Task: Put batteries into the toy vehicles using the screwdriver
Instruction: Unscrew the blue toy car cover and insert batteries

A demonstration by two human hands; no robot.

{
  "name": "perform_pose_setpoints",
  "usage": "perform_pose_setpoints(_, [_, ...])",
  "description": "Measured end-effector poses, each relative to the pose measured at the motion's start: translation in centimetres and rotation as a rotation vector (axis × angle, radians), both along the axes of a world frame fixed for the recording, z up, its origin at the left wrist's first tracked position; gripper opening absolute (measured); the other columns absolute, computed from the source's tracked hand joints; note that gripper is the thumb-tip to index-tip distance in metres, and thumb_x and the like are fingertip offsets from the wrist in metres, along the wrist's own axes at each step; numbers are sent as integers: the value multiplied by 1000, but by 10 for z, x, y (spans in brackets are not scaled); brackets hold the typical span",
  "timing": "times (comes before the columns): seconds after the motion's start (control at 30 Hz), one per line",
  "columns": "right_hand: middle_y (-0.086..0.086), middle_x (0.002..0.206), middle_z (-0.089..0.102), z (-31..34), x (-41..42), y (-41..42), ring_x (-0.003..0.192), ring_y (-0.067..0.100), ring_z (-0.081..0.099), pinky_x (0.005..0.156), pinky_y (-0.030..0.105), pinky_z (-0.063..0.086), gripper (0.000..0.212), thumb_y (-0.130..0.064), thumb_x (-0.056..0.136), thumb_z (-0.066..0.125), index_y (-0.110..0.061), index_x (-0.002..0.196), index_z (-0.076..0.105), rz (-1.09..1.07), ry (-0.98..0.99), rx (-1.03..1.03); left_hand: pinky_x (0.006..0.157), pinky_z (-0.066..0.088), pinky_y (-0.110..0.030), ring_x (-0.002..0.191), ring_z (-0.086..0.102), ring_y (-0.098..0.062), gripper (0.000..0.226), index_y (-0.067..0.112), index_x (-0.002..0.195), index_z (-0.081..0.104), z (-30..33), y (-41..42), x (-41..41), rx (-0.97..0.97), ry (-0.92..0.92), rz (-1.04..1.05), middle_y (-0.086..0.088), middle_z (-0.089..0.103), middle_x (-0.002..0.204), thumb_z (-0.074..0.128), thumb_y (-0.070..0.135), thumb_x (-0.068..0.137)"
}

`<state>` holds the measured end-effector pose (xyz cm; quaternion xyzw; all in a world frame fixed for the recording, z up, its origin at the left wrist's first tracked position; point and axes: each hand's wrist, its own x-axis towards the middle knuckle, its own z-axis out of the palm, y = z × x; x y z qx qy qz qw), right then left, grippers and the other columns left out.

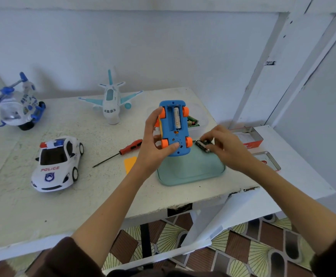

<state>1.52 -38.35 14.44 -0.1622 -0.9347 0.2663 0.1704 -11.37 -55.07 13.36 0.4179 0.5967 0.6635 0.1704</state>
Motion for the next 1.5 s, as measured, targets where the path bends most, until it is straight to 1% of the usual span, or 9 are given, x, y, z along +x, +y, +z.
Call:
perform_pose_setpoints(0.17, [4, 78, 56, 40, -9, -14, 74, 22, 62, 70, 25, 52, 23, 9, 80, 60, -13, 87, 58, -46, 418, -531, 74, 51, -11, 104, 57, 15, 81, 18, 141, 25, 0, -1, -2, -9, -13, 10, 28, 36, 128, 60, -22, 79])
perform_pose_setpoints(0.4, [17, 100, 62, 52, -32, -40, 81, 20, 68, 78, 27, 55, 19, 5, 86, 57, -9, 95, 65, 28, 465, -638, 75, 52, -14, 103, 57, 14, 83, 19, 143, 25, 0, 0, -2, -9, -6, 10, 17, 35, 135, 65, -16, 79])
perform_pose_setpoints(0.67, [-3, 89, 56, 41, -52, -33, 87, 22, 63, 77, 37, 56, 21, 2, 82, 62, -5, 101, 69, 44, 430, -189, 79, 57, -27, 104, 61, 4, 83, 29, 140, 27, 0, 3, -10, -10, -16, 3, 13, 39, 137, 68, -10, 80])
perform_pose_setpoints(0.83, [10, 90, 61, 37, -54, -27, 76, 16, 58, 71, 16, 51, 21, -2, 78, 65, -2, 98, 69, 122, 431, 94, 83, 58, -35, 108, 61, -1, 84, 31, 142, 27, 0, 3, -13, -3, -44, -10, 7, 35, 145, 70, -1, 77])
perform_pose_setpoints(0.93, [10, 90, 60, 30, -54, -26, 78, 14, 54, 67, 11, 46, 20, -4, 75, 68, -3, 95, 69, 118, 403, 137, 81, 57, -31, 107, 62, -4, 84, 23, 145, 24, -1, 5, -13, -4, -56, -44, 22, 44, 133, 65, -14, 81])
perform_pose_setpoints(1.07, [9, 100, 57, 25, -55, -27, 94, 14, 43, 77, 8, 35, 19, -17, 73, 68, -10, 90, 71, 19, 411, 192, 79, 56, -27, 106, 64, -5, 84, 21, 145, 23, -2, 7, -10, 3, -73, -63, 29, 49, 126, 61, -19, 81])
perform_pose_setpoints(1.2, [12, 123, 54, 25, -58, -28, 110, 20, 42, 90, 13, 31, 19, -21, 72, 68, -11, 88, 72, 35, 420, 195, 76, 55, -22, 106, 63, -2, 83, 23, 142, 24, 2, 8, -9, 21, -89, -65, 23, 44, 130, 61, -19, 81])
perform_pose_setpoints(1.33, [11, 133, 51, 28, -59, -26, 121, 27, 49, 96, 39, 46, 18, -17, 74, 68, -8, 90, 71, 125, 383, 87, 78, 56, -26, 107, 64, -7, 82, 25, 140, 27, 2, 7, -11, 30, -108, -83, 11, 43, 136, 61, -19, 81])
perform_pose_setpoints(1.5, [6, 130, 54, 36, -59, -21, 119, 24, 48, 96, 32, 39, 16, -12, 74, 72, -13, 89, 72, 151, 301, 83, 78, 56, -29, 107, 64, -11, 82, 27, 141, 27, 1, 5, -13, 27, -133, -101, 10, 43, 137, 61, -18, 82])
